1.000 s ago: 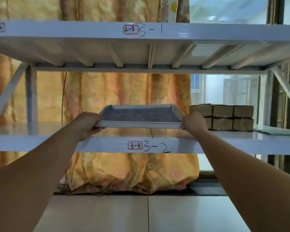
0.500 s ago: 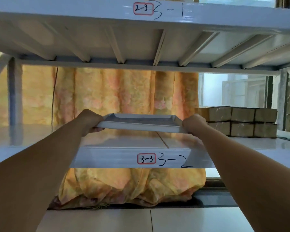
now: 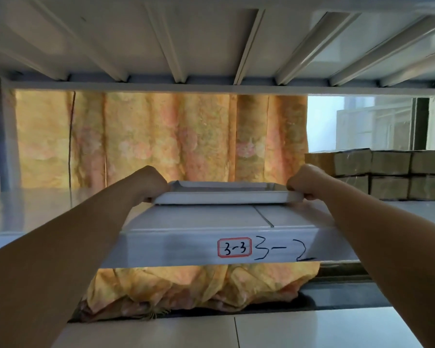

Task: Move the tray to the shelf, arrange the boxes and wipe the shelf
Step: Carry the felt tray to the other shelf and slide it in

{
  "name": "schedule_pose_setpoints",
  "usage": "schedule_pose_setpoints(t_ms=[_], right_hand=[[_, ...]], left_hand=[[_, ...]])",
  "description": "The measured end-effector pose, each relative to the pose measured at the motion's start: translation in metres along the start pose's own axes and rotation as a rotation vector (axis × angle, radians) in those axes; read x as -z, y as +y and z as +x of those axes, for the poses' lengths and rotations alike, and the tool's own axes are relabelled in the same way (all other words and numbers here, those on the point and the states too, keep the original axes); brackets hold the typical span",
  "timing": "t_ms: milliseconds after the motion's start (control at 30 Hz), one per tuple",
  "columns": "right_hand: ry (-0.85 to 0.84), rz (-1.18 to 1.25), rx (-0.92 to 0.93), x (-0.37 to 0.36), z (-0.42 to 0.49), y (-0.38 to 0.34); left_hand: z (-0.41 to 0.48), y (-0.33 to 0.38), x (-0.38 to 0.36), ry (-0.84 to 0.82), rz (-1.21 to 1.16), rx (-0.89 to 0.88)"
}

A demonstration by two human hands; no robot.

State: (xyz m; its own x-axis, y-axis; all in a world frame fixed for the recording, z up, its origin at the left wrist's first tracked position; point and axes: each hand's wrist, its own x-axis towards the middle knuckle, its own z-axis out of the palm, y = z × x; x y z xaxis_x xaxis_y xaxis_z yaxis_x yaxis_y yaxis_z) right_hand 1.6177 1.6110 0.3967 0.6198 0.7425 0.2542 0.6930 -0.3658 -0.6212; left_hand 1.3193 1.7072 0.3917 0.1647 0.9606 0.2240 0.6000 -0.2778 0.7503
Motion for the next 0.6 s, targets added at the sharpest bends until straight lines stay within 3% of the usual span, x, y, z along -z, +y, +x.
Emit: schedule_pose_setpoints(t_ms=[267,600], right_hand=[[-0.073,-0.28,0.021,0.016,0.009,0.024],[-0.111,-0.345,0.104,0.019,0.017,0.028]], left_hand=[[0.003,0.028,-0.026,0.014,0.147,-0.025],[0.015,0.047,-0.044,-0.195,0.604,0.032]])
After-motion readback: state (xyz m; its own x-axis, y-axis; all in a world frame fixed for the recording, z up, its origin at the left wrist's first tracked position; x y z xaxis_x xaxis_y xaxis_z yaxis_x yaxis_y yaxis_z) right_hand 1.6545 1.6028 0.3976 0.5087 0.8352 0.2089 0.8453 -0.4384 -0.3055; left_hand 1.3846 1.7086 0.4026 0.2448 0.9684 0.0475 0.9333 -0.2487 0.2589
